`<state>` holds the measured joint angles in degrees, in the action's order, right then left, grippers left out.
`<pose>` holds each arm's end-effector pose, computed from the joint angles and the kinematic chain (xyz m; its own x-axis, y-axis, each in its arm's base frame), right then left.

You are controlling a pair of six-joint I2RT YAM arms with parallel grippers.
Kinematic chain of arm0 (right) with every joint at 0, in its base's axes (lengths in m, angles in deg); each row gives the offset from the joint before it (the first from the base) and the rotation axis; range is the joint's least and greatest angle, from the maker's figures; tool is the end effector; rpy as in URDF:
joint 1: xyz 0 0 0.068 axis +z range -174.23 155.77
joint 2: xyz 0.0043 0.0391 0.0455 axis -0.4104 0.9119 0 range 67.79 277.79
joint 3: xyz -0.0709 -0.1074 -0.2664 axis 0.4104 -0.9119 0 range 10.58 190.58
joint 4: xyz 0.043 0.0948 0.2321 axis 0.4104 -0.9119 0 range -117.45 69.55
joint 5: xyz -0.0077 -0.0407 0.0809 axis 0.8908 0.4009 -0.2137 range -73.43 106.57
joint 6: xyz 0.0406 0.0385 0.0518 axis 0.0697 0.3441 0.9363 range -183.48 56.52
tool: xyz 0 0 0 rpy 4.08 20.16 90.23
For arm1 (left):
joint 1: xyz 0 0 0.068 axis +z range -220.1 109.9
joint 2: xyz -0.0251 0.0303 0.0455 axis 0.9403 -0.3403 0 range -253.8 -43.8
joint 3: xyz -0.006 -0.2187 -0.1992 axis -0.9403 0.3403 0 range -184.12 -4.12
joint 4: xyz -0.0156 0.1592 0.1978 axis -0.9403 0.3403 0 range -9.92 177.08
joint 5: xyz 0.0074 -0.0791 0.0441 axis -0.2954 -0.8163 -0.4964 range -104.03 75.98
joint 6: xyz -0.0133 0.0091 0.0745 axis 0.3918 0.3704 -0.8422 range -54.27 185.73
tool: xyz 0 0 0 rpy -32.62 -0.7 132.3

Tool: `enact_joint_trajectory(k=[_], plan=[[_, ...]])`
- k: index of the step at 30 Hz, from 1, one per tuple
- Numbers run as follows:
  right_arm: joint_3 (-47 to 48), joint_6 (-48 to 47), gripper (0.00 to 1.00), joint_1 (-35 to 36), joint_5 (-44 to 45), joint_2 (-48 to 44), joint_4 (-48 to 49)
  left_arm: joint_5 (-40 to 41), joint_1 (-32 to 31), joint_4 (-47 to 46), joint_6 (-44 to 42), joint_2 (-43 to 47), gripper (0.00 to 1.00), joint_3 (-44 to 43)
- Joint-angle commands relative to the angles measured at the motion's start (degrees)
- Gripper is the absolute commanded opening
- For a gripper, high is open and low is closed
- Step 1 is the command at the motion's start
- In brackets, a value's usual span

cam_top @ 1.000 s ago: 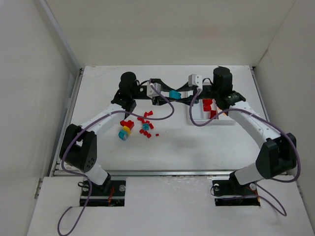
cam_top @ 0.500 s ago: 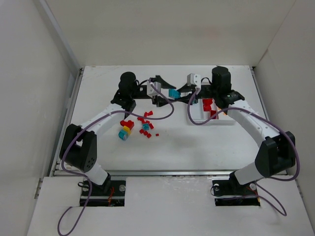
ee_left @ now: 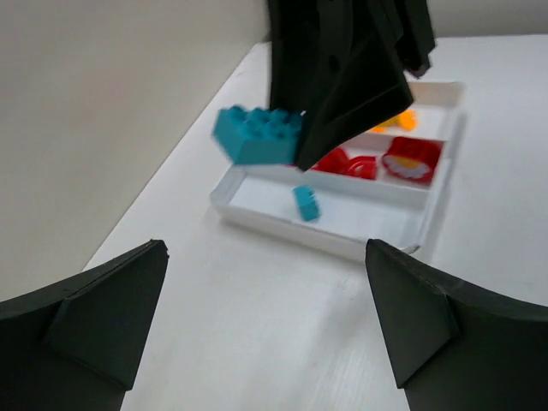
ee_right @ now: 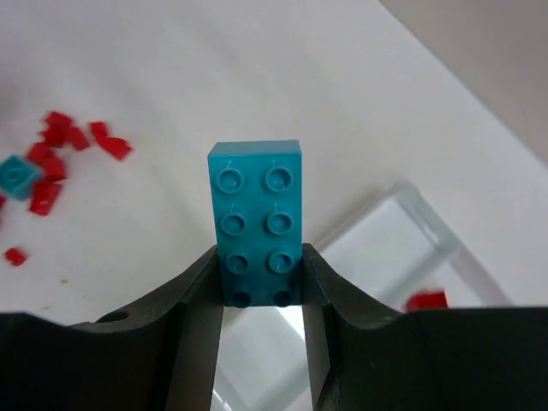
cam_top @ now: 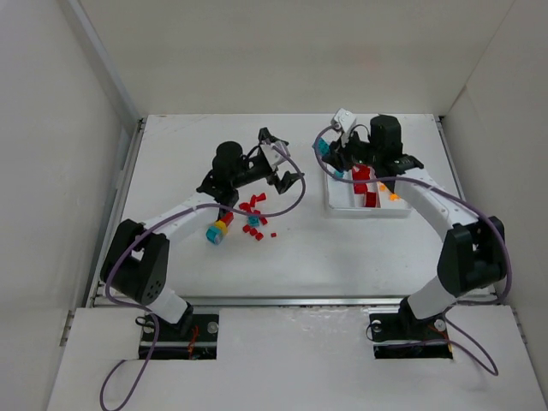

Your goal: Sort the legos into containers by color

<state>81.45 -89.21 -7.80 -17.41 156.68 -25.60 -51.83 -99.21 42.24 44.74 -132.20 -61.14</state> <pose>0.3504 0.1409 0.3346 -0.0240 -0.3825 -0.9237 -0.8191 0.5373 -0.2012 0.3041 -0.2145 0.3429 0.4202 0.0901 -0.9030 0.8204 0.3875 0.4204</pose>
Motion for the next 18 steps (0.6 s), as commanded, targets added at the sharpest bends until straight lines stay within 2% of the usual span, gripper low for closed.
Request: enact_joint_trajectory(k=[1, 4, 7, 15, 18], plan=[[2.3, 15.6, 0.0, -2.2, 17.8, 3.9, 0.7, 17.1, -0.3, -1.0, -1.6, 3.9, 1.0, 3.0], [2.3, 21.5, 0.0, -2.9, 26.5, 5.8, 0.7, 21.4, -0.3, -0.5, -3.4, 5.3, 1.0, 5.9], [2.3, 25.7, 0.01, -2.9, 28.2, 8.0, 0.7, 22.6, -0.3, 0.1, -4.1, 6.7, 1.0, 8.1], [10.7, 26.9, 0.17, -2.9, 32.6, 17.1, 0.7, 25.6, -0.3, 4.1, -4.1, 8.3, 1.0, 11.6], [13.7, 27.9, 0.3, -3.9, 35.1, 20.4, 0.7, 28.3, -0.3, 6.3, -6.2, 8.9, 1.0, 12.1]])
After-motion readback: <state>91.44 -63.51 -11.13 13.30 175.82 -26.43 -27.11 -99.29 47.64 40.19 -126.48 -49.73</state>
